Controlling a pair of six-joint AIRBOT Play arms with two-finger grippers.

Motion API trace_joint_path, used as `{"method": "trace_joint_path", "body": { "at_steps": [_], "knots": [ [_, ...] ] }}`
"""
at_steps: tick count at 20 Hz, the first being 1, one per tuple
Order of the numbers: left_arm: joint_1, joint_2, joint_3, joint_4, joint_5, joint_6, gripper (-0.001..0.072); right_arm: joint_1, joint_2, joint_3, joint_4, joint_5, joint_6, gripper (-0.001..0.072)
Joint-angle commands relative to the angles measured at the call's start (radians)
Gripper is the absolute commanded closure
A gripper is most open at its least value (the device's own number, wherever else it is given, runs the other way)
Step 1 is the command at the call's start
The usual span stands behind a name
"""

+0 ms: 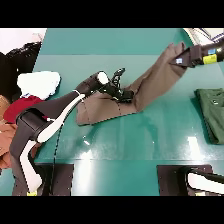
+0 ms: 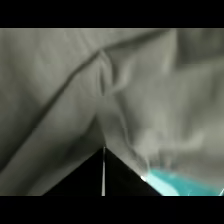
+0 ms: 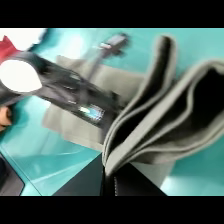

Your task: Fold the shirts.

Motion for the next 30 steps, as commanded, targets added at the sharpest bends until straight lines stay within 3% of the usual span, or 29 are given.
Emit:
{"method": "trace_joint_path", "body": {
  "at_steps": [1,4,7,10,13,17,18,20,22,24,25,30],
  "knots": [
    [-0.006,-0.009,0.005,-0.006,0.017,-0.004,0.0684,0.113,0.005,0.041,-0.001,-0.069,0.015,0.0698],
    [0.021,-0.008,0.053,0.018,-0.095,0.026,0.0685,0.160,-0.016,0.040,0.000,-0.086,-0.009,0.0698],
    [0.087,0.009,0.158,0.138,-0.264,0.023,0.0685,0.208,-0.051,0.040,0.001,-0.085,-0.013,0.0698],
    [0.203,0.134,0.177,0.297,-0.301,0.016,0.0685,0.296,-0.092,0.040,0.003,-0.108,-0.039,0.0698],
    [0.367,0.293,0.177,0.402,-0.329,0.016,0.0684,0.440,-0.148,0.040,0.013,-0.211,-0.067,0.0697],
    [0.581,0.480,0.177,0.443,-0.346,0.017,0.0684,0.692,-0.297,0.048,0.170,-0.444,-0.234,0.0695],
    [0.618,0.511,0.177,0.443,-0.345,0.016,0.0684,0.742,-0.343,0.071,0.169,-0.475,-0.260,0.0663],
    [0.671,0.558,0.177,0.443,-0.346,0.016,0.0684,0.804,-0.436,0.151,0.153,-0.462,-0.271,0.0199],
    [0.687,0.581,0.177,0.444,-0.359,0.017,0.0684,0.797,-0.490,0.231,0.135,-0.378,-0.250,0.0167],
    [0.686,0.583,0.176,0.431,-0.389,0.018,0.0684,0.742,-0.491,0.265,-0.030,-0.274,-0.114,0.0251],
    [0.686,0.581,0.176,0.422,-0.400,0.019,0.0683,0.702,-0.475,0.255,-0.119,-0.216,-0.082,0.0259],
    [0.686,0.581,0.176,0.404,-0.407,0.024,0.0684,0.437,-0.352,0.009,-0.291,-0.138,0.031,0.0258]
  ]
}}
